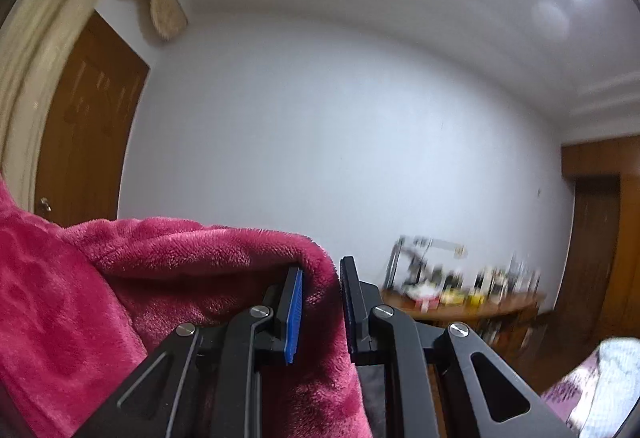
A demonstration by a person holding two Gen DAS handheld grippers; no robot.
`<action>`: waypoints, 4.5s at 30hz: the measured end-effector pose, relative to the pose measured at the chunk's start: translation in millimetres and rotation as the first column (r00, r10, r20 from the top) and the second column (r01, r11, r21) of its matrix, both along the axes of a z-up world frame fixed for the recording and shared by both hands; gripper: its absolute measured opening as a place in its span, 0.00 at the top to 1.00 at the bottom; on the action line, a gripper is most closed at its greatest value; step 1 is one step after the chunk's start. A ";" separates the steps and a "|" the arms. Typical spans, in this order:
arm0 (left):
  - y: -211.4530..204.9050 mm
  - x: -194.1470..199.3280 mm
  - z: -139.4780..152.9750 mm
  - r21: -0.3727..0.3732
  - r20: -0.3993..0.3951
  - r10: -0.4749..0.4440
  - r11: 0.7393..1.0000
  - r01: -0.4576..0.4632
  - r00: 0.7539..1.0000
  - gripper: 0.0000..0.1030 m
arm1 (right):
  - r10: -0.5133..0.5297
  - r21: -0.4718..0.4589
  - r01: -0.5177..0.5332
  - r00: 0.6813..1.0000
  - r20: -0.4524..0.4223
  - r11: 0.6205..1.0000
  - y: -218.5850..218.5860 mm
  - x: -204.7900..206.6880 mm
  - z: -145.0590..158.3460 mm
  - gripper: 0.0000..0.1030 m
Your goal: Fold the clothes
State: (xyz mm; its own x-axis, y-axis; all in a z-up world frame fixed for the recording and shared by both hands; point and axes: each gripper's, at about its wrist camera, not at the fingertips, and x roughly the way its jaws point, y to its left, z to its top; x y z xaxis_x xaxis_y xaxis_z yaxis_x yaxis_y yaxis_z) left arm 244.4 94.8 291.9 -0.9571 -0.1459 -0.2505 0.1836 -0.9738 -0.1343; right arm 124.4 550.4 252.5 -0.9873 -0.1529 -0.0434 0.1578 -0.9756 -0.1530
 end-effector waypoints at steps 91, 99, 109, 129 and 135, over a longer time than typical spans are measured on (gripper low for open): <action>42.8 -306.5 -317.7 0.330 0.696 -0.359 0.929 0.167 0.622 0.28 | 0.048 0.111 -0.309 0.464 0.885 0.944 -123.3 -244.6 -336.9 0.41; 43.6 -310.0 -331.0 0.314 0.724 -0.329 0.940 0.135 0.606 0.28 | 0.094 0.073 -0.338 0.450 0.888 0.938 -188.0 -295.7 -361.9 0.41; 24.2 -292.3 -336.5 0.337 0.735 -0.307 0.939 0.068 0.604 0.28 | 0.154 -0.010 -0.322 0.427 0.891 0.947 -184.2 -308.3 -345.8 0.38; 12.1 -263.7 -335.8 0.346 0.741 -0.305 0.937 0.049 0.598 0.28 | 0.400 -0.217 -0.568 0.220 0.890 0.794 -272.7 -321.5 -352.8 0.46; 8.3 -261.7 -333.3 0.352 0.739 -0.308 0.935 0.047 0.599 0.28 | 0.425 -0.251 -0.512 0.257 0.868 0.821 -253.4 -318.6 -331.5 0.72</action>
State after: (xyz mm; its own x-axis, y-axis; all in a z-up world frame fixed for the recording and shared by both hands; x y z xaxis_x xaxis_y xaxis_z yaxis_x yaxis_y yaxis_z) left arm -17.4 103.1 -41.3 -0.3802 0.2029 -0.9024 0.1714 -0.9433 -0.2844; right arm -194.2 297.0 -79.0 -0.1394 -0.5287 -0.8373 0.6657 -0.6760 0.3161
